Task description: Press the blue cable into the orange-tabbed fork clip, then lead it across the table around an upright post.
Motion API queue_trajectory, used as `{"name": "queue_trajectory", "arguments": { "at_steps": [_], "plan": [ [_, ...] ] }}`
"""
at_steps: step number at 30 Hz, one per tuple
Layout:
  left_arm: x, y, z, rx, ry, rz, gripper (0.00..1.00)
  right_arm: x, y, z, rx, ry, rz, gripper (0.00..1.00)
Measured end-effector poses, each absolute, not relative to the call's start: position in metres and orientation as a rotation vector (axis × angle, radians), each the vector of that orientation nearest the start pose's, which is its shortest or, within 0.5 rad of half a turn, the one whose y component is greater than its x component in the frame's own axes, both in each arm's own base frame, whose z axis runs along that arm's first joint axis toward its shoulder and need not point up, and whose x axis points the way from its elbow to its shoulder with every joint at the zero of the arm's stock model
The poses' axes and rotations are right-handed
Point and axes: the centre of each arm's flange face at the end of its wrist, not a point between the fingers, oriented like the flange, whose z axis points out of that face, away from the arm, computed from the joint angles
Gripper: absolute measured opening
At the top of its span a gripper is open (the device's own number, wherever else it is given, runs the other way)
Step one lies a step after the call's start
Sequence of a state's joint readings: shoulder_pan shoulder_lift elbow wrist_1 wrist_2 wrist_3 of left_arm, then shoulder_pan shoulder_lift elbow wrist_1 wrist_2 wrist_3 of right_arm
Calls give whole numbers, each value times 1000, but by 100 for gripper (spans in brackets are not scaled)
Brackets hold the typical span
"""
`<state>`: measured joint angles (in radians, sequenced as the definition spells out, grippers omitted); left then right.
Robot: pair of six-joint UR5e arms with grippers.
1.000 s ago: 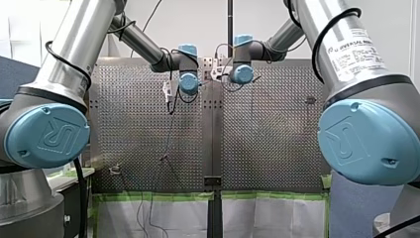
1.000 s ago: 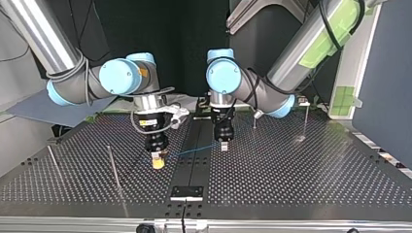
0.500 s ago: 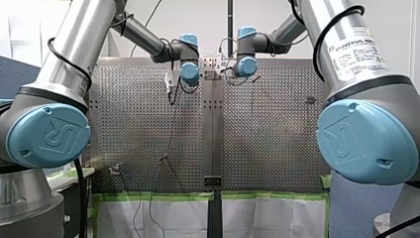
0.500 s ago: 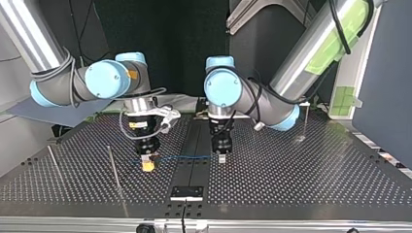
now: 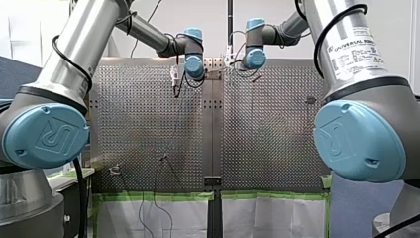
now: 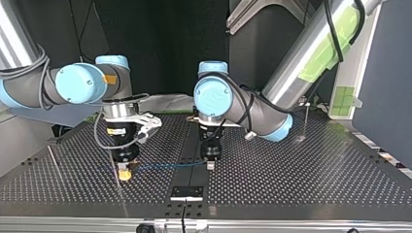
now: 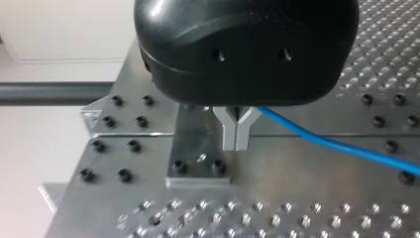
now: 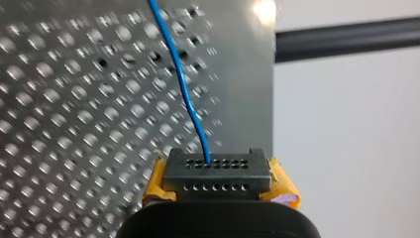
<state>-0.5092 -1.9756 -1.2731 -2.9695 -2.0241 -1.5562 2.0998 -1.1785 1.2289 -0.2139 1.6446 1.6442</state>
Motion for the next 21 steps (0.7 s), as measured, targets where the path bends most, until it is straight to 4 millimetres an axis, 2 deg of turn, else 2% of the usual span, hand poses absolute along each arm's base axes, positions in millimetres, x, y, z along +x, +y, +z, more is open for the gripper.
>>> {"name": "queue_trajectory", "arguments": {
  "at_steps": [5, 11, 21],
  "plan": [
    [527, -407, 427, 48, 1513, -60, 0, 429, -518, 467, 1339, -947, 1686, 0],
    [526, -417, 443, 44, 1495, -90, 0, 412, -525, 473, 1328, -966, 1660, 0],
    [527, -451, 427, 95, 1555, -117, 0, 378, -536, 484, 1312, -1005, 1606, 0]
  ]
}}
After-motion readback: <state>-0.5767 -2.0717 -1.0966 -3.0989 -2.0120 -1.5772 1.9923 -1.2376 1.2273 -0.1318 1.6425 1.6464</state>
